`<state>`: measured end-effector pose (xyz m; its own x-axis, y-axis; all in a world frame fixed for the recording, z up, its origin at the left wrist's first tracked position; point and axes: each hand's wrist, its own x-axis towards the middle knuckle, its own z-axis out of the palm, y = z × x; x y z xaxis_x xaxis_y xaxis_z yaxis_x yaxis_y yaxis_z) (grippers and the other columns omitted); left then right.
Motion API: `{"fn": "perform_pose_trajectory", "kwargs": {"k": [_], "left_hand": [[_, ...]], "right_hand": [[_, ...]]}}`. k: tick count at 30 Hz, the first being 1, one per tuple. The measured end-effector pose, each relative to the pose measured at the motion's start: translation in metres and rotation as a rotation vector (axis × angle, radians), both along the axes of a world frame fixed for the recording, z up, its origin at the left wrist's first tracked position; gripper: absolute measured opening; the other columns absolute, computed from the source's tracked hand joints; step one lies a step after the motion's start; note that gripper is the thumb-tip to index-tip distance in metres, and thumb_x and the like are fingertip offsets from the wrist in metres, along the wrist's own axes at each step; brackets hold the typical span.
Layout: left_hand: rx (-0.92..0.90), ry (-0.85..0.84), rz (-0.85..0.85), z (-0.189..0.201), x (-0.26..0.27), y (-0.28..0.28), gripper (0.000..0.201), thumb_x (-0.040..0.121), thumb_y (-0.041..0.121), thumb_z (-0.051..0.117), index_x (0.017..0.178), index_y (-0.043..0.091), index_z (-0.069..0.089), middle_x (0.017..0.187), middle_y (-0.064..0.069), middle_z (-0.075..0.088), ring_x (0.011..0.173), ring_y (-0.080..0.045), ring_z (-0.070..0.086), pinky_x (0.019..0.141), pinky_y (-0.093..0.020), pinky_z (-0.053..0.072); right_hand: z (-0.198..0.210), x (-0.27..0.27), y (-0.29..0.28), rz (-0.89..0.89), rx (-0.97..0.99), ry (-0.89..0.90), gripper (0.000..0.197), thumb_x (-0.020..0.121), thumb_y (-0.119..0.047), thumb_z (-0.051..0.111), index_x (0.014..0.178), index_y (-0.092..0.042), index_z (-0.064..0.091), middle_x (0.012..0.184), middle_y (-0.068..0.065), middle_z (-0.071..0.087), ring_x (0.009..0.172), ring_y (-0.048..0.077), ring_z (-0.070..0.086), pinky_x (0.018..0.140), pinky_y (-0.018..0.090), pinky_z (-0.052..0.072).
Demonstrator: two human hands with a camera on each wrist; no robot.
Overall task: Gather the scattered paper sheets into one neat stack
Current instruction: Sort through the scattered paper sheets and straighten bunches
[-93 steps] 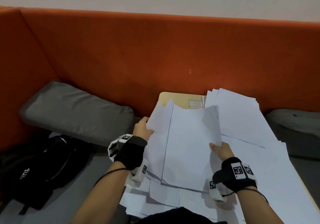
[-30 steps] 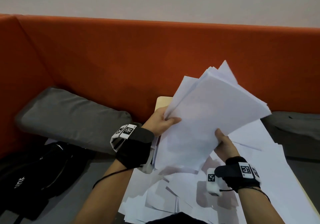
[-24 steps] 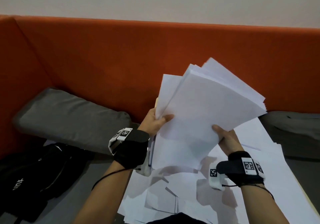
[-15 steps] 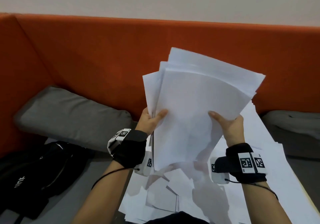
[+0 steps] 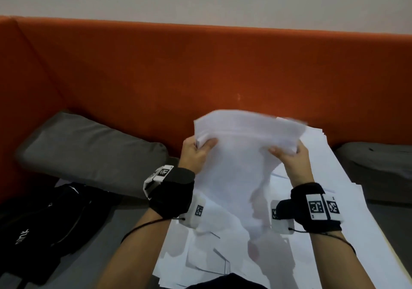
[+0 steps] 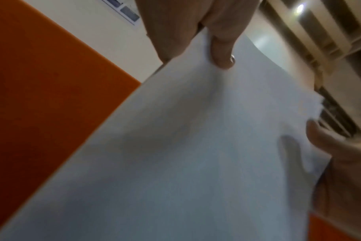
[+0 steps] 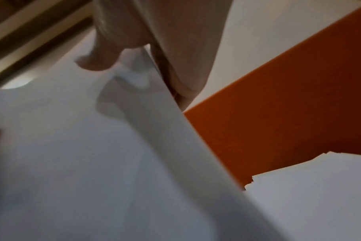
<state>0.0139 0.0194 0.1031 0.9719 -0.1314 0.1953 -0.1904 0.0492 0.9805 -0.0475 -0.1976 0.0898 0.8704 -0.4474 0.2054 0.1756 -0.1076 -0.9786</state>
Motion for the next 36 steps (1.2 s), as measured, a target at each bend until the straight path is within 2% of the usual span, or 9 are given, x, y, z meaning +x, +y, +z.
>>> {"fn": "perform_pose_trajectory", "kwargs": {"k": [3,10,16,19,22,27,31,33,36], "left_hand": [[-0.091,-0.077,0.002,0.030,0.003,-0.002,0.017,0.085,-0.001,0.060,0.084,0.016,0.064,0.064,0.022,0.069,0.064,0.007,0.064,0.069,-0.018,0.053],[-0.121,-0.186,-0.061,0.053,-0.002,-0.006,0.019,0.086,0.001,0.060,0.091,0.019,0.063,0.074,0.022,0.070,0.076,0.004,0.066,0.072,-0.015,0.054],[-0.026,-0.122,-0.113,0.024,-0.007,-0.002,0.027,0.084,0.007,0.064,0.105,0.024,0.059,0.102,0.009,0.066,0.099,-0.011,0.065,0.090,-0.031,0.053],[-0.023,-0.084,-0.115,0.022,-0.010,0.000,0.028,0.086,0.002,0.060,0.097,0.027,0.057,0.094,0.015,0.063,0.083,0.006,0.065,0.080,-0.017,0.054],[-0.039,-0.037,-0.025,0.023,-0.011,-0.002,0.018,0.090,0.004,0.056,0.093,0.021,0.056,0.086,0.014,0.061,0.078,0.002,0.060,0.071,-0.014,0.053],[-0.079,-0.091,-0.009,0.044,-0.005,-0.004,0.017,0.091,0.007,0.054,0.104,0.017,0.059,0.099,-0.002,0.066,0.099,-0.025,0.064,0.093,-0.041,0.050],[-0.077,-0.149,-0.065,0.040,-0.001,-0.002,0.028,0.088,0.002,0.057,0.110,0.020,0.056,0.102,0.004,0.065,0.096,-0.015,0.063,0.092,-0.035,0.050],[-0.051,-0.130,-0.080,0.027,-0.001,0.002,0.031,0.088,0.000,0.057,0.110,0.022,0.056,0.102,0.006,0.065,0.095,-0.011,0.064,0.088,-0.031,0.052],[-0.060,-0.043,-0.054,0.008,0.000,0.007,0.030,0.087,0.000,0.059,0.103,0.025,0.057,0.095,0.008,0.065,0.082,0.001,0.065,0.077,-0.022,0.055]], "right_hand": [[0.008,0.003,0.000,0.010,0.019,0.014,0.021,0.077,-0.001,0.070,0.085,-0.019,0.065,0.068,-0.022,0.071,0.065,-0.008,0.065,0.065,0.015,0.051],[0.017,0.003,0.015,-0.070,0.090,-0.089,0.014,0.084,-0.009,0.065,0.080,-0.022,0.063,0.064,-0.018,0.070,0.060,-0.005,0.064,0.058,0.012,0.051],[0.001,0.002,0.022,-0.018,0.058,0.025,0.019,0.082,-0.009,0.067,0.101,-0.007,0.063,0.082,-0.006,0.065,0.061,-0.005,0.063,0.055,0.009,0.050],[-0.001,0.004,0.024,0.001,0.069,0.094,0.017,0.083,-0.012,0.067,0.099,-0.007,0.063,0.080,-0.003,0.065,0.065,0.007,0.064,0.053,0.010,0.050],[0.007,0.005,0.030,-0.040,0.068,0.081,0.009,0.086,-0.012,0.063,0.094,-0.008,0.062,0.076,-0.003,0.062,0.067,0.011,0.059,0.052,0.008,0.049],[0.031,0.006,0.037,-0.063,0.035,-0.036,0.004,0.089,-0.014,0.059,0.093,-0.013,0.061,0.077,-0.005,0.062,0.069,0.011,0.060,0.065,0.021,0.051],[0.024,0.007,0.034,-0.009,0.041,-0.065,0.019,0.084,-0.014,0.066,0.103,-0.015,0.063,0.088,-0.009,0.066,0.072,-0.003,0.064,0.070,0.017,0.054],[0.010,0.005,0.033,0.012,0.007,-0.001,0.017,0.081,-0.017,0.071,0.095,-0.019,0.062,0.087,-0.008,0.066,0.075,0.002,0.063,0.065,0.015,0.053],[-0.010,0.005,0.031,0.015,0.048,0.141,0.017,0.081,-0.015,0.070,0.095,-0.009,0.061,0.084,-0.003,0.065,0.077,0.014,0.061,0.057,0.013,0.051]]}}
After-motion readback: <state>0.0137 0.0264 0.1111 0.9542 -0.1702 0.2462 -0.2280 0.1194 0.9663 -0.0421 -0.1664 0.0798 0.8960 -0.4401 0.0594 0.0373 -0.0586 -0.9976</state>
